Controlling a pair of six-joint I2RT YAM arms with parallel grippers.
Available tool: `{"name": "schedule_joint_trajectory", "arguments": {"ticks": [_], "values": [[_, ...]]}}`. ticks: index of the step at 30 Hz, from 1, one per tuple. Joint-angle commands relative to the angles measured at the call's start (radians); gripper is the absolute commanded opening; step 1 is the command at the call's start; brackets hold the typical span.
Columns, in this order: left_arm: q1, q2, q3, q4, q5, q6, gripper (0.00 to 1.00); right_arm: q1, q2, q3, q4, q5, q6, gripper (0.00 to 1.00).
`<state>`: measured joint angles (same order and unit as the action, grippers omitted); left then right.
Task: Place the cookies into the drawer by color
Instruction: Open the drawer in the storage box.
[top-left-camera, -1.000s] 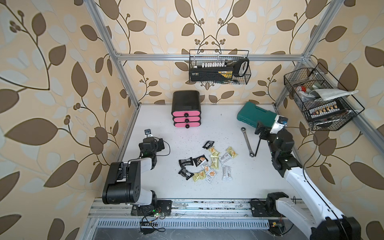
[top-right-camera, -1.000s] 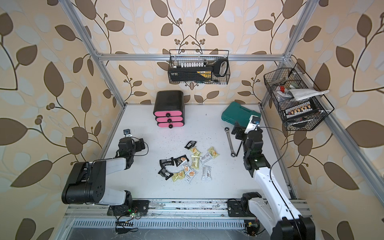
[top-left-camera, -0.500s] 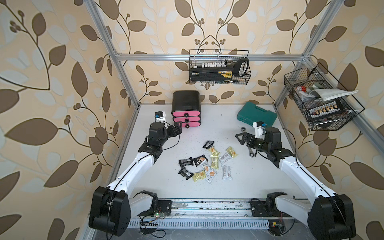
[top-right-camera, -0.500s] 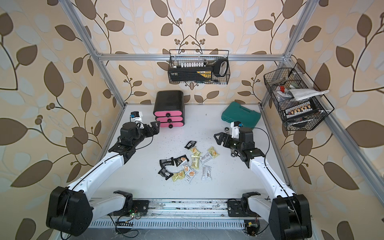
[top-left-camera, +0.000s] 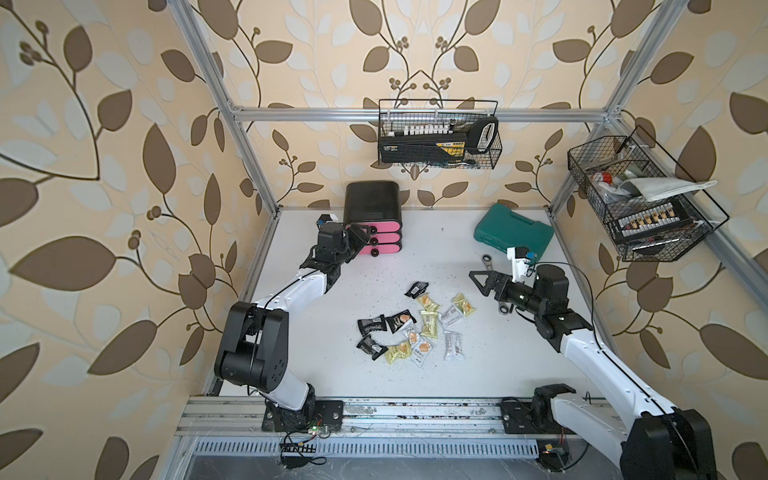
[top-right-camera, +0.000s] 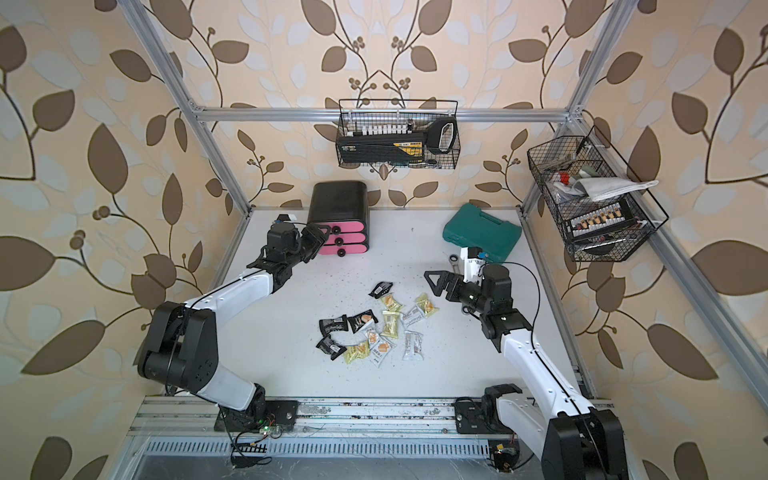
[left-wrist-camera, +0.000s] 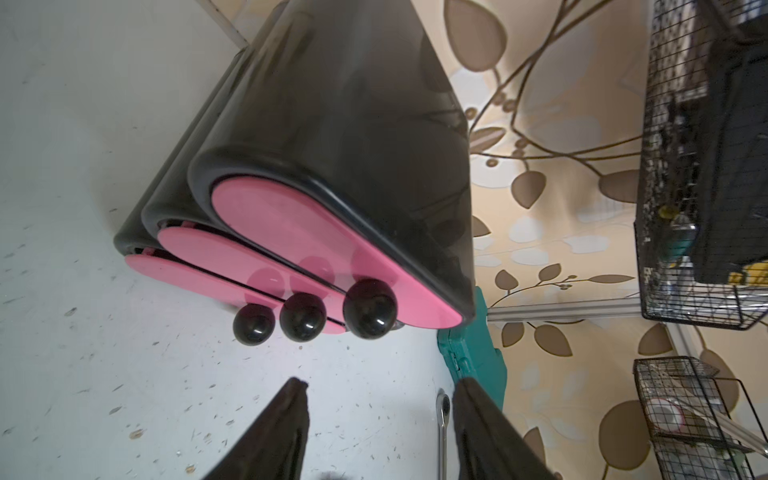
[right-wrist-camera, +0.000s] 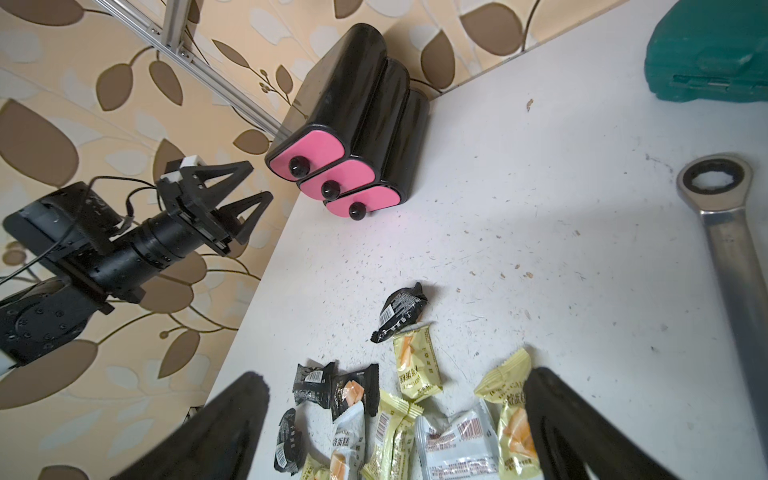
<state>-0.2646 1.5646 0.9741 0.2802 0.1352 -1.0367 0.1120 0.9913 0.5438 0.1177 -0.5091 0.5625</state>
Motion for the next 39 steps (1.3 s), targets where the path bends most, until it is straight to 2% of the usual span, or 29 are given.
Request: {"name": "schedule_joint_trajectory", "arguments": {"ticks": [1, 7, 14, 25, 32, 39], "values": [[-0.018, 0.013, 0.043, 0.073, -0.002, -0.033, 0.58, 0.002, -0.030, -0.019, 0.037, -0.025, 0.013, 0.99], [-0.036, 0.067, 0.083, 0.096, -0.011, 0.019, 0.58, 0.002, -0.045, -0.013, 0.024, -0.026, 0.010, 0.99], [-0.036, 0.118, 0.123, 0.079, -0.021, 0.019, 0.53, 0.002, -0.057, -0.008, 0.005, -0.015, 0.005, 0.99], [-0.036, 0.175, 0.169, 0.034, -0.051, 0.034, 0.53, 0.003, -0.085, -0.011, -0.023, 0.014, -0.012, 0.99], [-0.036, 0.198, 0.203, 0.006, -0.064, 0.064, 0.45, 0.005, -0.092, -0.014, -0.030, 0.027, -0.013, 0.99], [-0.036, 0.221, 0.220, -0.026, -0.055, 0.080, 0.46, 0.007, -0.092, -0.015, -0.033, 0.033, -0.013, 0.99]]}}
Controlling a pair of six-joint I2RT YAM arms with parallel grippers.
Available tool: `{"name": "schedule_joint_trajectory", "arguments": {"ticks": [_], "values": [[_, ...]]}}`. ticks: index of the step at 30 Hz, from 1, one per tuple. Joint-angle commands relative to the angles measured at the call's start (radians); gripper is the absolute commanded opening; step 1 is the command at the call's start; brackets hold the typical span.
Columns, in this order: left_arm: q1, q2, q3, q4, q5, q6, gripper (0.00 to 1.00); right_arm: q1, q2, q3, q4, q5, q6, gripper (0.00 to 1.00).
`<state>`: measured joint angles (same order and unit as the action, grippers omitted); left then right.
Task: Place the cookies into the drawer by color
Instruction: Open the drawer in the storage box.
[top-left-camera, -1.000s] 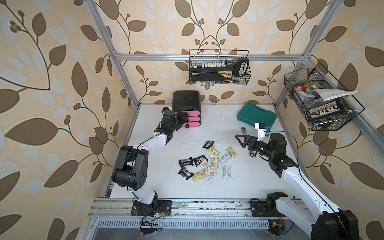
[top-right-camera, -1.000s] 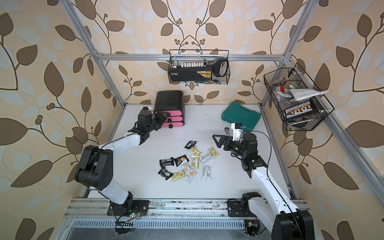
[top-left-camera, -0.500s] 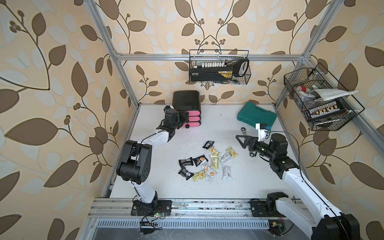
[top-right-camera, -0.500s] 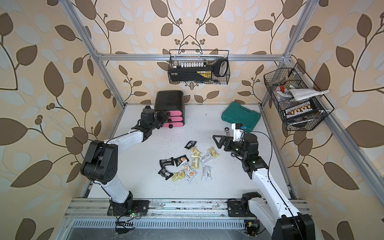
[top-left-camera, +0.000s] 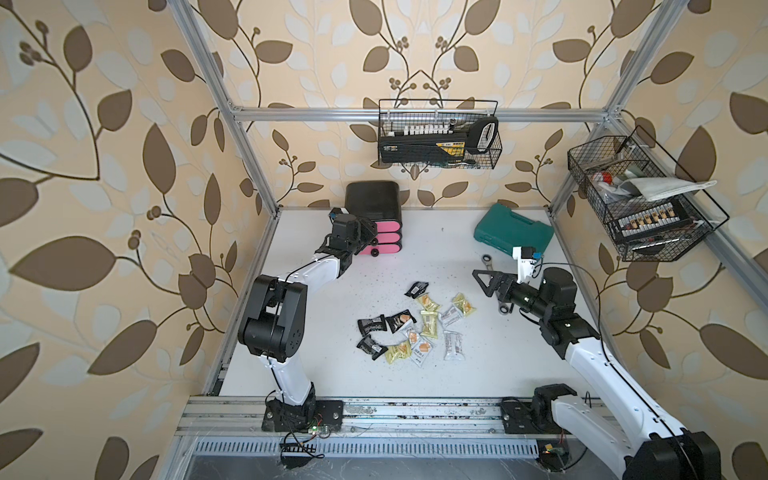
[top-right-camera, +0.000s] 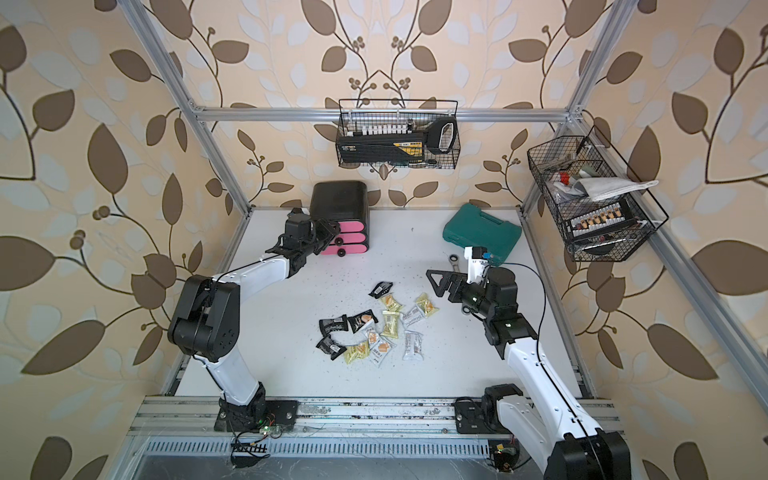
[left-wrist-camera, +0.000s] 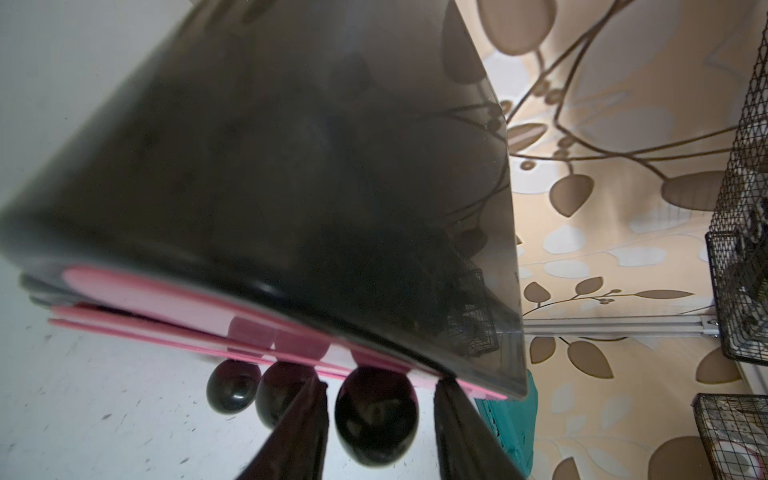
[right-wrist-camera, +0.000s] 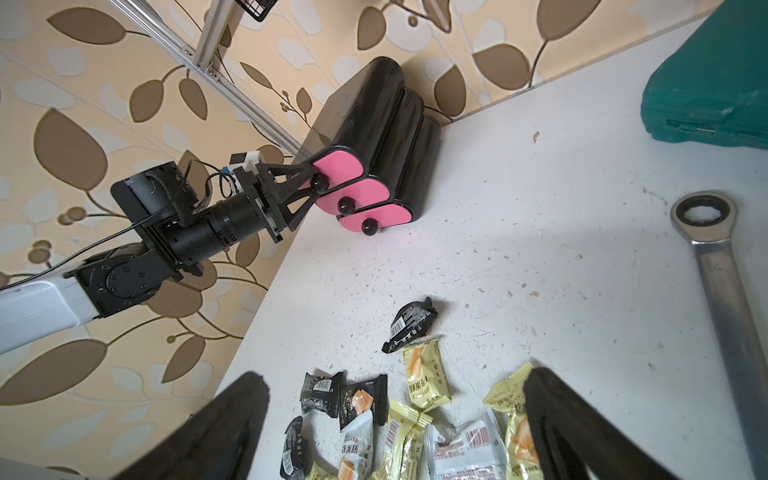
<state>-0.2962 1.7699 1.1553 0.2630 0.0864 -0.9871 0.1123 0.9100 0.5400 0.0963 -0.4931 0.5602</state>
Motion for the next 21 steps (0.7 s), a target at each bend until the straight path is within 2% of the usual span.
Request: {"name": "schedule_joint_trajectory", "arguments": {"ticks": [1, 3, 6, 13, 21], "values": [[-0.004, 0.021, 0.041, -0.011, 0.000, 0.031, 0.48, 0.006, -0.009, -0.010, -0.012, 0.018, -0.011, 0.99], [-0.005, 0.029, 0.044, -0.007, 0.014, 0.030, 0.54, 0.006, -0.010, -0.012, -0.012, 0.022, -0.011, 0.99], [-0.004, 0.037, 0.044, 0.000, 0.030, 0.025, 0.56, 0.006, -0.009, -0.014, -0.012, 0.025, -0.010, 0.99], [-0.004, 0.031, 0.034, -0.017, 0.006, 0.030, 0.34, 0.006, -0.012, -0.013, -0.016, 0.026, -0.007, 0.99], [-0.004, -0.019, -0.010, -0.021, -0.019, 0.031, 0.24, 0.007, -0.019, -0.022, -0.017, 0.031, -0.005, 0.99]]}}
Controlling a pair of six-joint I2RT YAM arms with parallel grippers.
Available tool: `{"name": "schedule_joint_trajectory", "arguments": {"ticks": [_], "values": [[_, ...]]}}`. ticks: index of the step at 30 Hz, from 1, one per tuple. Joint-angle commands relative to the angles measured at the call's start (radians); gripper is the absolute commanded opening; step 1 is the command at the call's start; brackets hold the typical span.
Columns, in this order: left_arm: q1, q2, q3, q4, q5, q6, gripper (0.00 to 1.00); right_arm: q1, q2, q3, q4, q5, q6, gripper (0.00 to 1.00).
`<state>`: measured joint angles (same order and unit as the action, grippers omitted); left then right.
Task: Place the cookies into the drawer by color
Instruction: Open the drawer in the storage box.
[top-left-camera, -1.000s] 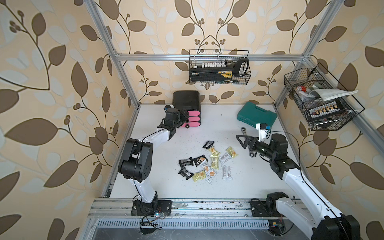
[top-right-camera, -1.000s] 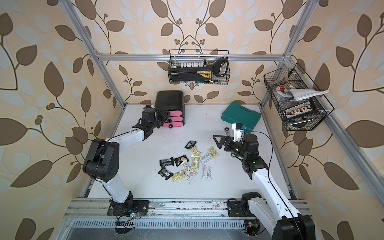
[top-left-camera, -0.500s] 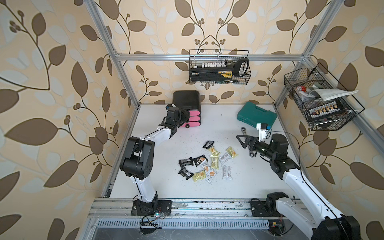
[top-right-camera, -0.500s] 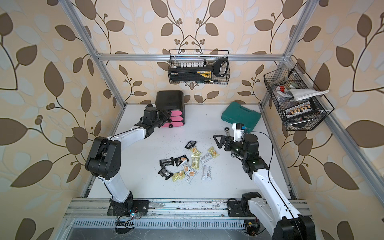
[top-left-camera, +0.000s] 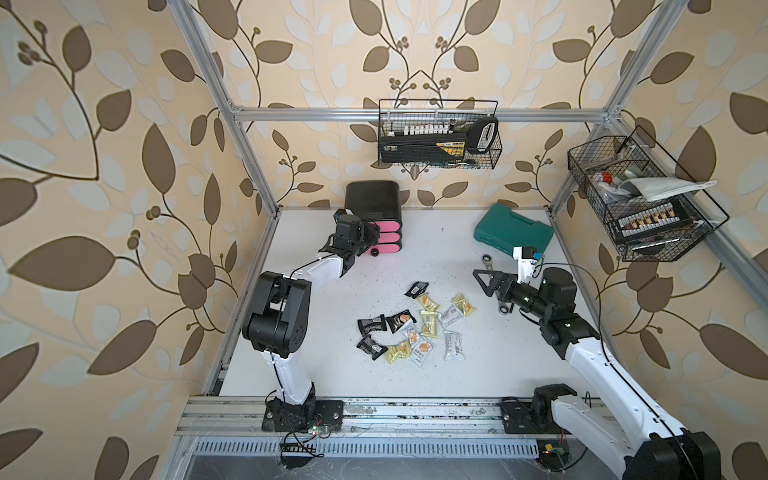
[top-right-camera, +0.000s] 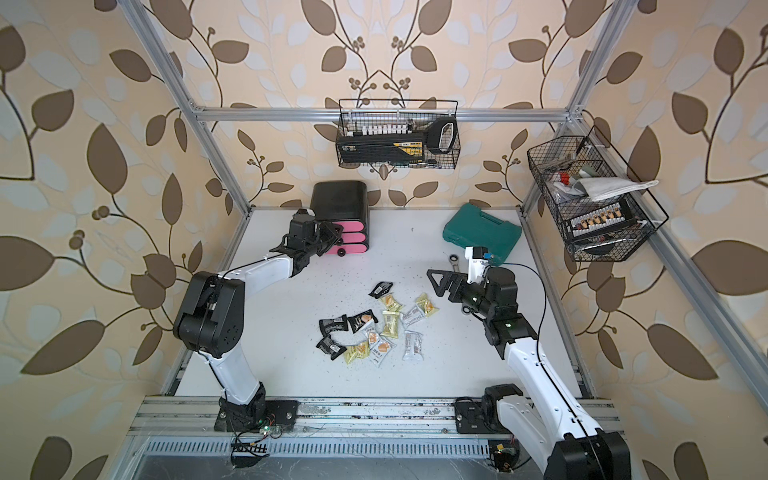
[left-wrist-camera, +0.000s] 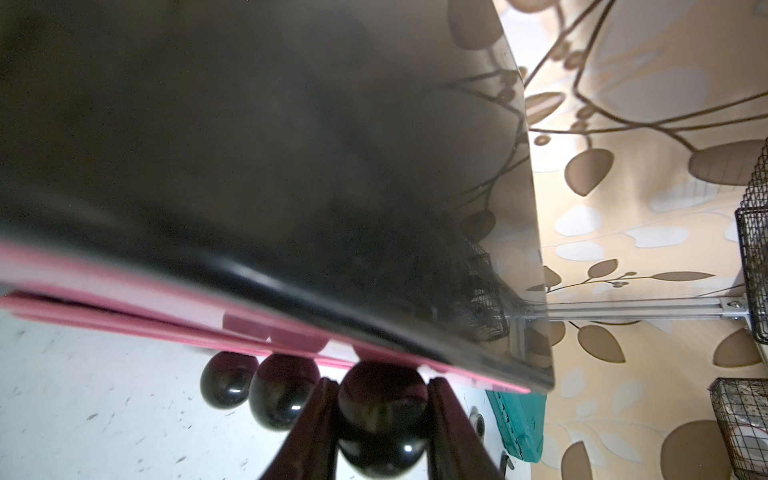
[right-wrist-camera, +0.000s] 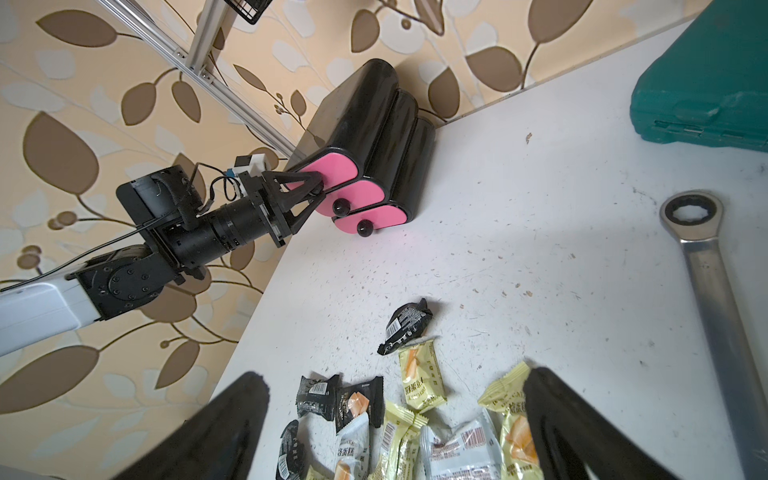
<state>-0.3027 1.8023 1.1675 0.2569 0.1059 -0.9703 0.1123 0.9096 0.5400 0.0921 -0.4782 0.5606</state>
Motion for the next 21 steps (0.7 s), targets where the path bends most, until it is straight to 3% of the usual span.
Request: {"name": "schedule_joint_trajectory", "arguments": {"ticks": [1, 6, 12, 17, 21], "values": [[0.002, -0.063, -0.030, -0.015, -0.038, 0.013, 0.21, 0.006, -0.020, -0.026, -0.012, 0.019, -0.006, 0.99], [-0.017, -0.128, -0.095, -0.026, -0.025, 0.017, 0.16, 0.007, -0.028, -0.025, -0.021, 0.025, -0.010, 0.99], [-0.058, -0.260, -0.234, -0.061, -0.045, 0.014, 0.17, 0.006, -0.033, -0.026, -0.023, 0.029, -0.011, 0.99], [-0.063, -0.353, -0.359, -0.058, -0.052, -0.027, 0.25, 0.006, -0.040, -0.026, -0.027, 0.038, -0.014, 0.99], [-0.067, -0.353, -0.378, -0.068, -0.031, -0.014, 0.39, 0.006, -0.035, -0.026, -0.027, 0.041, -0.013, 0.99]]}}
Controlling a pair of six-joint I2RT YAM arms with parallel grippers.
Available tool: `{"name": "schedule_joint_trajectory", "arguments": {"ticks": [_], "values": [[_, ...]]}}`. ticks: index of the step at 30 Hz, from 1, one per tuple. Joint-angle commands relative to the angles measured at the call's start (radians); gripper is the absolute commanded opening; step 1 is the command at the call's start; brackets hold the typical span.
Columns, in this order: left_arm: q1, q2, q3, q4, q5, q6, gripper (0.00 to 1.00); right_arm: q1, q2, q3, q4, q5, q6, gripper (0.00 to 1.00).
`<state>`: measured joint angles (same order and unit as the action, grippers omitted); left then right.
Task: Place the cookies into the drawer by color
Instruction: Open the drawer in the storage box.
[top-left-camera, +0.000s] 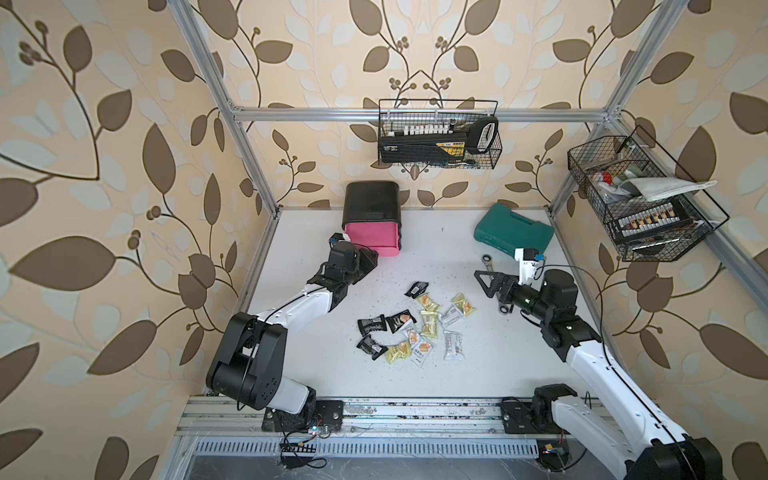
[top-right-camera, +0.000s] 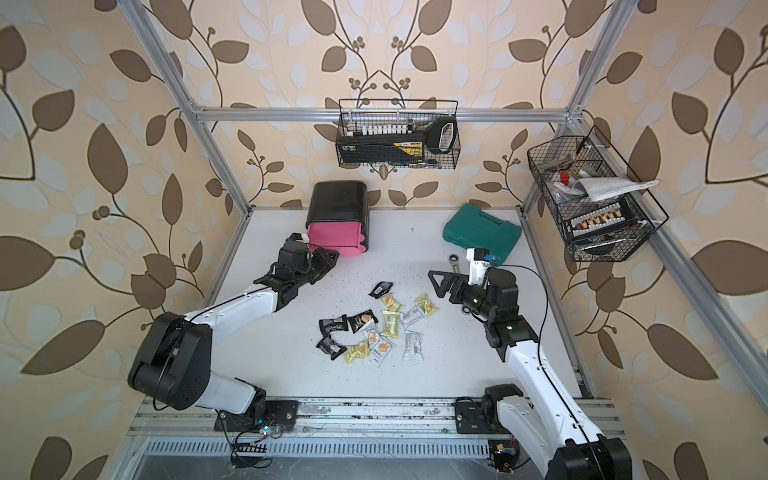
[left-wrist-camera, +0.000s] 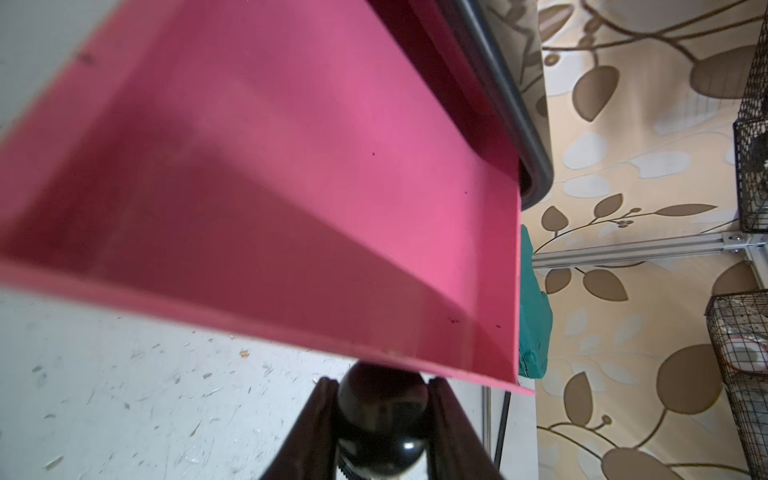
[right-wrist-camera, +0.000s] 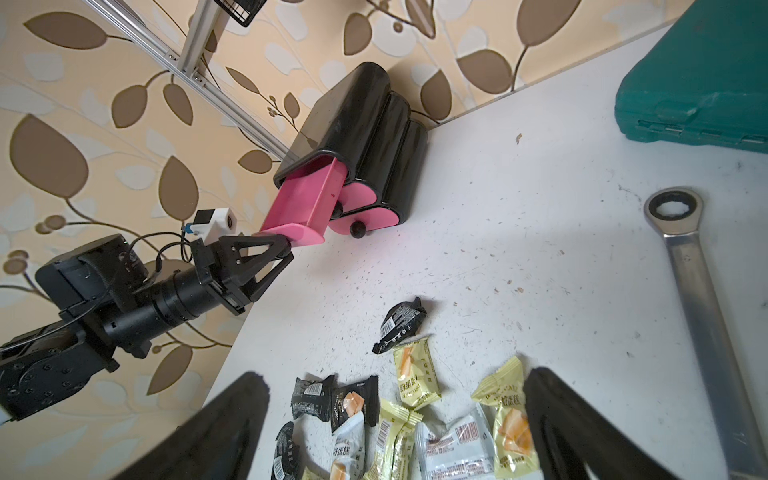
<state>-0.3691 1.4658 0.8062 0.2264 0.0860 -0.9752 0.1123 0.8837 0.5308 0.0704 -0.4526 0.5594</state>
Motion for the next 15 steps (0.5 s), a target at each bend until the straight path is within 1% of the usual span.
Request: {"name": "schedule_joint_trajectory", "arguments": {"ticks": [1, 4, 9, 13, 15], "values": [[-0.001, -0.016, -0.018, -0.041, -0.009, -0.003, 0.43, 0.006, -0.008, -0.017, -0.006, 0.016, -0.012, 0.99], [-0.001, -0.054, -0.019, -0.057, -0.016, 0.005, 0.54, 0.007, -0.009, -0.018, -0.006, 0.021, -0.013, 0.99], [-0.001, -0.096, -0.031, -0.058, -0.045, 0.005, 0.64, 0.006, -0.008, -0.020, -0.004, 0.023, -0.012, 0.99], [-0.005, -0.141, -0.046, -0.059, -0.054, 0.004, 0.78, 0.007, -0.009, -0.022, -0.003, 0.023, -0.011, 0.99], [-0.010, -0.166, -0.051, -0.072, -0.048, 0.002, 0.80, 0.006, -0.013, -0.023, -0.004, 0.023, -0.013, 0.99]]}}
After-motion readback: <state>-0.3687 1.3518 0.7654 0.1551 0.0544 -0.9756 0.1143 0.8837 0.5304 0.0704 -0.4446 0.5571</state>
